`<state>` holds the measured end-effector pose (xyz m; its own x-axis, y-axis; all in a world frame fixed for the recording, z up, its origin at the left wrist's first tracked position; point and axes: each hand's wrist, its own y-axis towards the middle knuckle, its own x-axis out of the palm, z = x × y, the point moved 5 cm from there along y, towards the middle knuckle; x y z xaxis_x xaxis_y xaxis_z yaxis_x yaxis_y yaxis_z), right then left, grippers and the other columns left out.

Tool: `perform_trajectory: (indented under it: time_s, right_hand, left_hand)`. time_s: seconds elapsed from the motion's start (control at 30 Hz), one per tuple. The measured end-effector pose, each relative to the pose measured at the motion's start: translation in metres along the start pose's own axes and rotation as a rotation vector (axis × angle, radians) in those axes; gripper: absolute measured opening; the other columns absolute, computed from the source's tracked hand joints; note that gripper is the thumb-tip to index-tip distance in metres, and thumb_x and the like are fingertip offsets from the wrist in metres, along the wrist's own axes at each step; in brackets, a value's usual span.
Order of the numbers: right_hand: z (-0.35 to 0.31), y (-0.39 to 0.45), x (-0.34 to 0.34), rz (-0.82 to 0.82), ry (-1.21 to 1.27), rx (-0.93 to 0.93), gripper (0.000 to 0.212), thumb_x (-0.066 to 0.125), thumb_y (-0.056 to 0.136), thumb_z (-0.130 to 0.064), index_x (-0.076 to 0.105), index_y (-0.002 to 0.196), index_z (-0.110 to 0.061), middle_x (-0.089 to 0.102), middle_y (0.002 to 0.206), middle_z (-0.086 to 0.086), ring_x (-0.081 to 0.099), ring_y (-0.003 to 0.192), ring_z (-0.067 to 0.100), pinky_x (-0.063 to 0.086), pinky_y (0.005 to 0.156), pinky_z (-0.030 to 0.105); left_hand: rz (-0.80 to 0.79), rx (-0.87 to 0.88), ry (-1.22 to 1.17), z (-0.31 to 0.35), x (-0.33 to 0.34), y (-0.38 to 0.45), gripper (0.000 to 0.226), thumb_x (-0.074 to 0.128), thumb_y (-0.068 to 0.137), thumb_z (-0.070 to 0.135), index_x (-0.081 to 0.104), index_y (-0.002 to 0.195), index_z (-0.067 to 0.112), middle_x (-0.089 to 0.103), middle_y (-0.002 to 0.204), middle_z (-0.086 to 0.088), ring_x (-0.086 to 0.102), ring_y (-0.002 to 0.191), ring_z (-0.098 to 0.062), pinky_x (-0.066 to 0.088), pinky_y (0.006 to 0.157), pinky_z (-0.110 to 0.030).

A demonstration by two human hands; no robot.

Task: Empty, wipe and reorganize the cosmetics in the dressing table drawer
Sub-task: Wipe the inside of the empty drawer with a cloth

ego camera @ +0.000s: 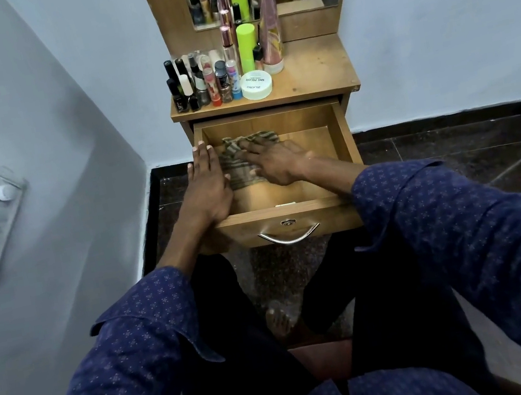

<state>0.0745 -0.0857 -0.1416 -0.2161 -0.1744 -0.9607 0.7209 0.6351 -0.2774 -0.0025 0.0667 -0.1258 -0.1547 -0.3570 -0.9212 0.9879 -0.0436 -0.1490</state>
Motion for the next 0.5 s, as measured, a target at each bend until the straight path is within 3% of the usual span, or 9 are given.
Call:
perform_trajectory:
  time_s: [0.07,0.17,0.3,0.4,0.5]
  right_hand:
    - [0.013,-0.007,0.005,0.016,-0.002,0.043,0.066,0.040,0.110,-0.042,0.010,0.167,-0.027,0.005,0.175,-0.001,0.014,0.159,0.030,0.029,0.121,0.054]
    - [0.038,-0.023,0.013,0.040,-0.068,0.139,0.070,0.051,0.104,-0.041,0.017,0.163,-0.023,0.021,0.166,0.010,0.032,0.148,0.037,0.041,0.111,0.056]
    - [0.070,-0.041,0.012,-0.073,-0.089,0.306,0.084,0.070,0.094,-0.033,0.020,0.161,-0.020,0.016,0.165,0.013,0.037,0.144,0.041,0.053,0.099,0.052]
    - [0.066,-0.046,0.007,-0.164,-0.087,0.348,0.088,0.075,0.091,-0.026,0.022,0.161,-0.017,0.014,0.166,0.015,0.038,0.145,0.040,0.048,0.107,0.051]
    - [0.055,-0.048,0.007,-0.300,-0.141,0.338,0.078,0.072,0.090,-0.020,0.033,0.157,-0.016,0.028,0.159,0.016,0.044,0.138,0.038,0.047,0.107,0.046]
  left_hand:
    - [0.002,-0.005,-0.006,0.003,0.000,-0.001,0.070,0.033,0.112,0.024,-0.006,0.164,-0.001,-0.017,0.172,-0.019,-0.015,0.161,-0.029,-0.007,0.129,-0.040]
    - [0.001,-0.011,0.002,-0.001,-0.001,-0.004,0.070,0.033,0.112,0.024,-0.006,0.164,-0.001,-0.017,0.172,-0.018,-0.015,0.161,-0.029,-0.006,0.129,-0.040]
    - [-0.003,-0.014,-0.003,-0.003,-0.003,-0.003,0.069,0.033,0.112,0.023,-0.006,0.164,0.000,-0.017,0.172,-0.017,-0.014,0.161,-0.029,-0.005,0.129,-0.041]
    - [-0.012,0.000,-0.013,0.003,0.000,-0.005,0.069,0.033,0.112,0.022,-0.006,0.164,0.000,-0.016,0.173,-0.017,-0.013,0.161,-0.029,-0.005,0.130,-0.041]
    - [-0.005,-0.001,-0.014,0.002,-0.002,-0.005,0.069,0.033,0.112,0.021,-0.005,0.164,-0.001,-0.016,0.173,-0.017,-0.013,0.161,-0.029,-0.005,0.130,-0.040]
